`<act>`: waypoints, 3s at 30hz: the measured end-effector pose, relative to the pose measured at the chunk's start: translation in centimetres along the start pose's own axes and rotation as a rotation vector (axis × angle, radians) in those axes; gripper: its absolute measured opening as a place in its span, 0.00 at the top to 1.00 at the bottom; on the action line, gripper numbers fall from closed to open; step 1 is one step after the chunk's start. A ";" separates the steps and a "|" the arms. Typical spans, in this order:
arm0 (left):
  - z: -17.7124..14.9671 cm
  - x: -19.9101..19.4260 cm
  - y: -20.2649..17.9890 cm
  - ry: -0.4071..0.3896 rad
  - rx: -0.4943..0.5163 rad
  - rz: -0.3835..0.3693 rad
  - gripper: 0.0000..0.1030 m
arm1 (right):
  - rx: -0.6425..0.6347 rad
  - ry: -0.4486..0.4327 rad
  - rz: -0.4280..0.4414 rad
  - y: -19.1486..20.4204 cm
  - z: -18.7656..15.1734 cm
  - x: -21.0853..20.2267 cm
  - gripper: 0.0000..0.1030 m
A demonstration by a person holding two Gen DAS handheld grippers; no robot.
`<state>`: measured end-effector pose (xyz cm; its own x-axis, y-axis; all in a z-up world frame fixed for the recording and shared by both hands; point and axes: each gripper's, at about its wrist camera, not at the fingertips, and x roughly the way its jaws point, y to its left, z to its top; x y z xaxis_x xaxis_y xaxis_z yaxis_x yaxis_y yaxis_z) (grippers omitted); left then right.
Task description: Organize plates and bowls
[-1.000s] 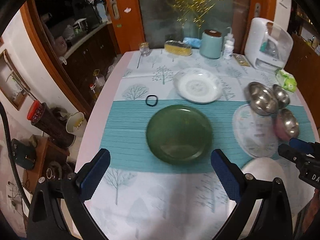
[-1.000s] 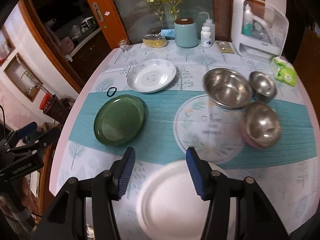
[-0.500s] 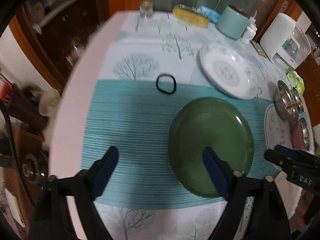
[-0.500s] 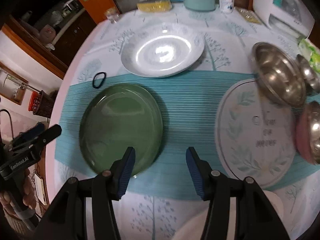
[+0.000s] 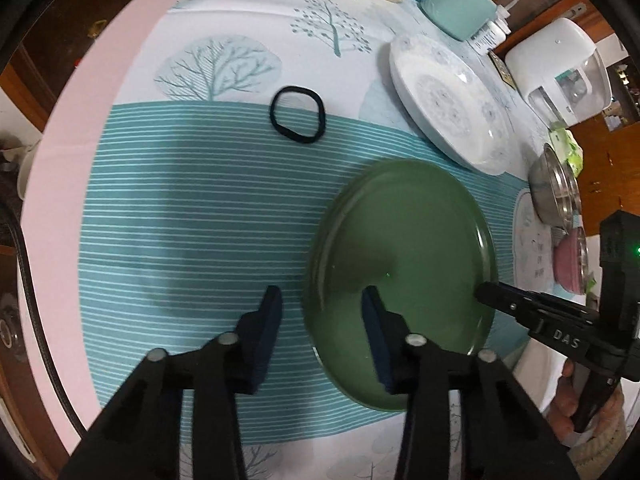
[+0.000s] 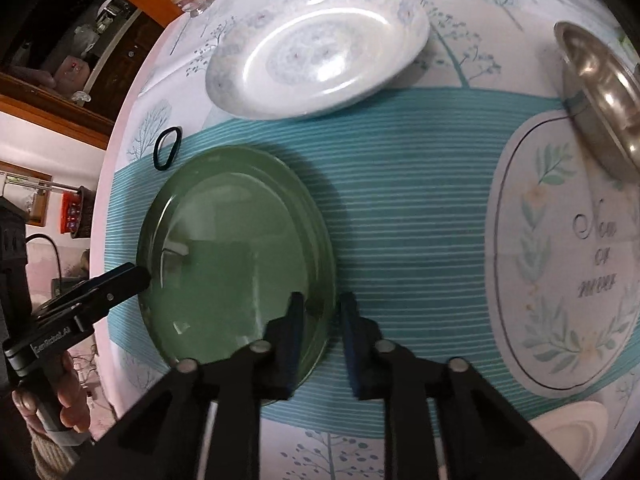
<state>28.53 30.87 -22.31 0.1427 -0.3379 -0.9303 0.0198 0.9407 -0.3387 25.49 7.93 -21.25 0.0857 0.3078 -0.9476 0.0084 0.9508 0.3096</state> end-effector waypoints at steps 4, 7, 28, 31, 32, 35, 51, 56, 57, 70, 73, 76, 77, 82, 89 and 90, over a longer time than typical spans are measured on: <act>0.2 0.5 -0.1 0.019 0.007 -0.007 0.76 | 0.008 -0.003 0.004 -0.3 0.0 0.1 0.88; 0.3 0.8 -0.1 0.025 0.000 0.001 0.85 | 0.003 -0.005 0.006 -0.3 0.0 0.0 0.89; -4.8 -3.0 -2.2 -0.016 -0.017 0.015 0.92 | -0.025 -0.039 0.040 -1.1 -2.8 -4.3 0.93; -6.3 -3.9 -3.9 -0.024 -0.005 0.030 0.92 | -0.023 -0.041 0.050 -1.8 -4.0 -5.5 0.93; -7.0 -4.3 -4.7 -0.028 0.001 0.036 0.92 | -0.022 -0.041 0.054 -2.1 -4.4 -5.8 0.93; -8.7 -5.2 -6.4 -0.035 0.010 0.045 0.92 | -0.019 -0.042 0.066 -3.3 -5.9 -7.1 0.93; -18.6 -3.1 -21.9 0.010 0.082 0.044 0.91 | -0.029 -0.066 0.038 -15.1 -14.4 -14.1 0.93; -21.2 -0.2 -24.2 0.063 0.072 0.061 0.90 | -0.026 -0.032 0.030 -19.1 -16.3 -13.4 0.93; -21.7 0.4 -24.6 0.074 0.072 0.067 0.90 | -0.026 -0.024 0.030 -19.9 -16.6 -12.9 0.93; -22.9 3.9 -25.3 0.116 0.025 0.125 0.90 | -0.029 0.058 0.034 -22.8 -17.1 -9.3 0.92; -22.7 4.2 -25.1 0.118 0.015 0.120 0.90 | -0.039 0.057 0.030 -22.8 -16.9 -9.3 0.92; -22.9 4.1 -25.2 0.120 0.013 0.117 0.90 | -0.047 0.061 0.024 -22.8 -16.8 -9.2 0.91; -22.9 4.0 -25.1 0.122 0.012 0.114 0.90 | -0.049 0.063 0.022 -22.7 -16.8 -9.2 0.90; -22.2 4.2 -25.5 0.128 0.027 0.105 0.76 | -0.074 0.060 -0.020 -22.0 -16.8 -9.5 0.89; -21.6 1.2 -27.5 0.034 0.098 0.137 0.44 | -0.151 -0.006 -0.105 -19.9 -16.7 -11.8 0.61; -21.5 0.7 -27.7 0.022 0.111 0.145 0.44 | -0.163 -0.022 -0.110 -19.7 -16.7 -12.3 0.61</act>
<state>6.85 3.90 -16.56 0.1302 -0.1978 -0.9716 0.1097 0.9768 -0.1842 7.65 -14.01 -17.01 0.1152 0.2021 -0.9726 -0.1425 0.9723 0.1852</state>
